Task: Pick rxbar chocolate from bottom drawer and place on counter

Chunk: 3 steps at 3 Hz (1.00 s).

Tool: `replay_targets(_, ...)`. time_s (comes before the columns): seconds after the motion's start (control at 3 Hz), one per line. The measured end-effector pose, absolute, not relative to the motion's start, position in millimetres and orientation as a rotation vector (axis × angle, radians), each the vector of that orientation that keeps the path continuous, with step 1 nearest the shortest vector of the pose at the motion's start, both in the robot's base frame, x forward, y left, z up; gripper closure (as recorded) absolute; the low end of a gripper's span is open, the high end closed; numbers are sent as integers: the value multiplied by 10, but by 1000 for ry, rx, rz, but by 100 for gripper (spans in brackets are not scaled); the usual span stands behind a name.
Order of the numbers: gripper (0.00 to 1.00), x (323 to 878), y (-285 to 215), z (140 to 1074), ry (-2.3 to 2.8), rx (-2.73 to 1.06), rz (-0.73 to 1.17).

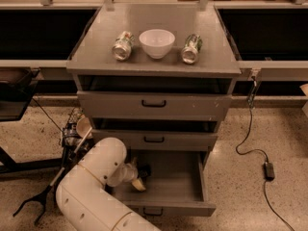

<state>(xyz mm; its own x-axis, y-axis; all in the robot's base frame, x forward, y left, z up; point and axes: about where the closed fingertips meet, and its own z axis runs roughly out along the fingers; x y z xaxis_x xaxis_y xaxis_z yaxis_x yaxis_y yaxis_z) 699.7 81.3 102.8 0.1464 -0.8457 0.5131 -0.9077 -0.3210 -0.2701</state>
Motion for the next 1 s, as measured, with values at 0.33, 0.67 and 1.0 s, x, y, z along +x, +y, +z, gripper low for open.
replay_targets(0.33, 18, 7015, 793, 1003, -1751, 2304, 896)
replay_targets(0.67, 41, 7029, 774, 1051, -1756, 2300, 892)
replay_targets(1.0, 64, 7014, 772, 1137, -1756, 2300, 892)
